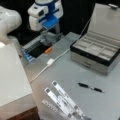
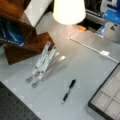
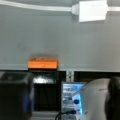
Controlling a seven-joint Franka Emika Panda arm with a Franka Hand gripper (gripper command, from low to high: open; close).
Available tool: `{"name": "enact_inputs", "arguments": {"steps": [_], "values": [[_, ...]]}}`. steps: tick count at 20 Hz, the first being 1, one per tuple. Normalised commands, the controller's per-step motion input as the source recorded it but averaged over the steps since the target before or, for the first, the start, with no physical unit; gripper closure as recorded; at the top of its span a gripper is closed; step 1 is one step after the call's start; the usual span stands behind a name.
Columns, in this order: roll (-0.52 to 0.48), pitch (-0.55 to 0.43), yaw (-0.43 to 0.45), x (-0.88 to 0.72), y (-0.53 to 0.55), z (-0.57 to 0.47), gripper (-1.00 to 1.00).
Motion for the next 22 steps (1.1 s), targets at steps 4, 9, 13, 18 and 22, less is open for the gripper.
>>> {"name": "enact_inputs", "arguments": {"steps": [4, 9, 13, 18, 22], "values": [[0.029, -0.223, 0.128, -0.27, -0.31, -0.32, 1.0], [-0.056, -0.188, 0.142, -0.37, -0.34, -0.39, 1.0], [-0.037, -0.221, 0.17, -0.4, -0.28, -0.32, 1.0], [-0.004, -0.255, 0.154, -0.37, -0.11, -0.27, 1.0], [0.043, -0.282, 0.123, -0.31, 0.06, -0.36, 1.0]]}}
